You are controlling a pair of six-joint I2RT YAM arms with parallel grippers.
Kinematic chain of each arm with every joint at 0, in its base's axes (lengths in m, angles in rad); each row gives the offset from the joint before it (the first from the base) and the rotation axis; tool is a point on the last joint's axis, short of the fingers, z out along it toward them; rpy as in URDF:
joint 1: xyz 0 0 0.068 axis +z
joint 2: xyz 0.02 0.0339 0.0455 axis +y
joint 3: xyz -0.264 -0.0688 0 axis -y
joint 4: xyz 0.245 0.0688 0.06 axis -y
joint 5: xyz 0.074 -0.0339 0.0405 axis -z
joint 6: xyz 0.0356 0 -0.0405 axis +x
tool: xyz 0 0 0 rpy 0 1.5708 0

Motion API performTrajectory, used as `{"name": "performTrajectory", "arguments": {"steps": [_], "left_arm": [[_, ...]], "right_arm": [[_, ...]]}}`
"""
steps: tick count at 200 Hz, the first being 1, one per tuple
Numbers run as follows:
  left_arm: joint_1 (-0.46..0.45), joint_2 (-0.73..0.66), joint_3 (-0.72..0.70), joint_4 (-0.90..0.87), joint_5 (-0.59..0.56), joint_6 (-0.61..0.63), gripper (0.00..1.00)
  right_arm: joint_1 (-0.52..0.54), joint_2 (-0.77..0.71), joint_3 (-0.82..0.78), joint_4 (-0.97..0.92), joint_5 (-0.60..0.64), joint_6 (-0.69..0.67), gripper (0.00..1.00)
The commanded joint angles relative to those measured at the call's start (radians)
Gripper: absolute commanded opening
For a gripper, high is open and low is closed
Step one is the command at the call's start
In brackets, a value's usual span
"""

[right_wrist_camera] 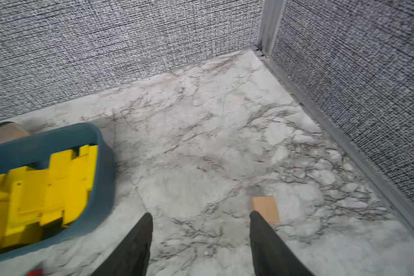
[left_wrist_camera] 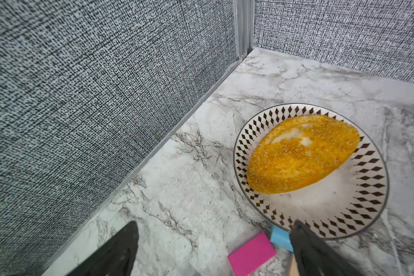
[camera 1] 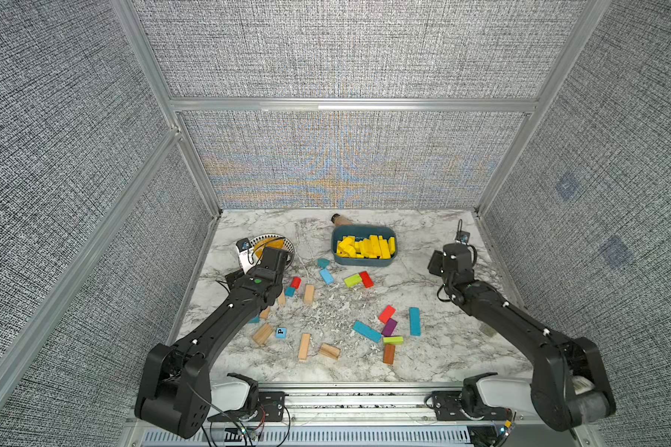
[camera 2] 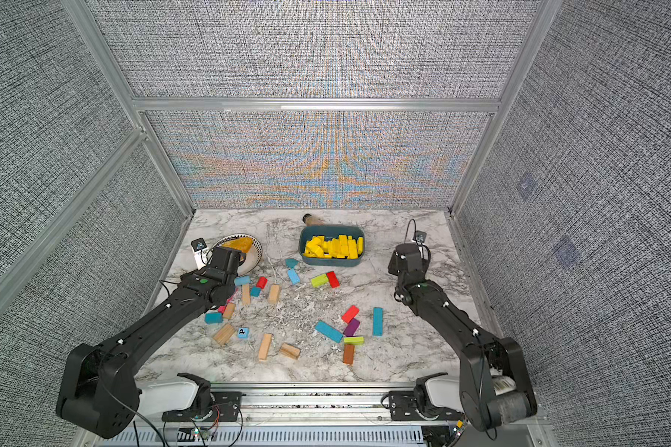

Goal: Pick out the yellow building blocks
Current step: Reset both arms

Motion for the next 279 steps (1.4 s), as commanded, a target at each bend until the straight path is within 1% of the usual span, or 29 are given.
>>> {"name": "performTrajectory", "arguments": {"steps": [1, 9, 15, 24, 41, 51, 56, 71, 80, 91, 101, 107, 121, 133, 140, 150, 155, 165, 176, 187, 193, 205, 214, 279], "left_arm": [[0.052, -0.001, -0.081, 0.267, 0.145, 0.187, 1.0], [0.065, 0.001, -0.116, 0.345, 0.15, 0.232, 1.0], [0.08, -0.005, -0.114, 0.338, 0.169, 0.246, 1.0], [0.093, -0.01, -0.126, 0.377, 0.198, 0.3, 1.0], [0.111, -0.007, -0.153, 0.46, 0.23, 0.381, 1.0], [0.118, -0.001, -0.181, 0.536, 0.243, 0.424, 1.0], [0.122, 0.004, -0.202, 0.578, 0.249, 0.442, 1.0], [0.131, 0.021, -0.249, 0.693, 0.256, 0.456, 1.0], [0.131, 0.03, -0.275, 0.754, 0.277, 0.499, 1.0], [0.135, 0.045, -0.308, 0.82, 0.299, 0.525, 1.0], [0.139, 0.06, -0.354, 0.913, 0.332, 0.543, 1.0], [0.142, 0.071, -0.38, 0.965, 0.357, 0.549, 1.0], [0.146, 0.108, -0.418, 1.063, 0.387, 0.56, 1.0], [0.154, 0.153, -0.419, 1.11, 0.394, 0.555, 1.0], [0.158, 0.171, -0.405, 1.106, 0.409, 0.549, 1.0], [0.183, 0.177, -0.39, 1.057, 0.48, 0.558, 1.0], [0.195, 0.198, -0.399, 1.085, 0.516, 0.559, 1.0], [0.205, 0.244, -0.414, 1.188, 0.483, 0.519, 1.0], [0.218, 0.228, -0.411, 1.151, 0.506, 0.507, 1.0], [0.222, 0.216, -0.394, 1.098, 0.513, 0.517, 1.0], [0.221, 0.215, -0.398, 1.105, 0.513, 0.519, 1.0], [0.221, 0.209, -0.396, 1.096, 0.514, 0.523, 1.0], [0.222, 0.2, -0.395, 1.081, 0.519, 0.528, 1.0], [0.221, 0.207, -0.382, 1.062, 0.525, 0.532, 1.0]], "right_arm": [[-0.073, 0.012, -0.091, 0.28, -0.048, -0.116, 0.65], [-0.099, 0.035, -0.131, 0.341, -0.085, -0.154, 0.66], [-0.117, 0.057, -0.159, 0.393, -0.112, -0.178, 0.66], [-0.138, 0.088, -0.187, 0.446, -0.138, -0.205, 0.66], [-0.168, 0.135, -0.215, 0.508, -0.164, -0.209, 0.67], [-0.177, 0.16, -0.249, 0.59, -0.183, -0.216, 0.66], [-0.18, 0.175, -0.272, 0.659, -0.192, -0.225, 0.66], [-0.181, 0.179, -0.266, 0.682, -0.228, -0.252, 0.67], [-0.181, 0.201, -0.3, 0.798, -0.267, -0.269, 0.67], [-0.178, 0.239, -0.315, 0.875, -0.333, -0.302, 0.66], [-0.175, 0.229, -0.313, 0.847, -0.374, -0.323, 0.67], [-0.175, 0.219, -0.319, 0.841, -0.382, -0.325, 0.67], [-0.184, 0.219, -0.375, 0.943, -0.411, -0.322, 0.67], [-0.187, 0.219, -0.411, 1.001, -0.414, -0.322, 0.68], [-0.187, 0.234, -0.444, 1.073, -0.42, -0.324, 0.68], [-0.187, 0.266, -0.478, 1.19, -0.434, -0.326, 0.7], [-0.187, 0.261, -0.47, 1.162, -0.431, -0.327, 0.7], [-0.187, 0.235, -0.443, 1.065, -0.427, -0.329, 0.74], [-0.186, 0.249, -0.455, 1.113, -0.428, -0.332, 0.77], [-0.186, 0.263, -0.469, 1.159, -0.429, -0.328, 0.86], [-0.185, 0.26, -0.466, 1.149, -0.429, -0.329, 0.91], [-0.186, 0.246, -0.453, 1.107, -0.426, -0.328, 0.98], [-0.186, 0.24, -0.45, 1.086, -0.426, -0.329, 0.98], [-0.185, 0.242, -0.453, 1.095, -0.429, -0.333, 0.98]]}}
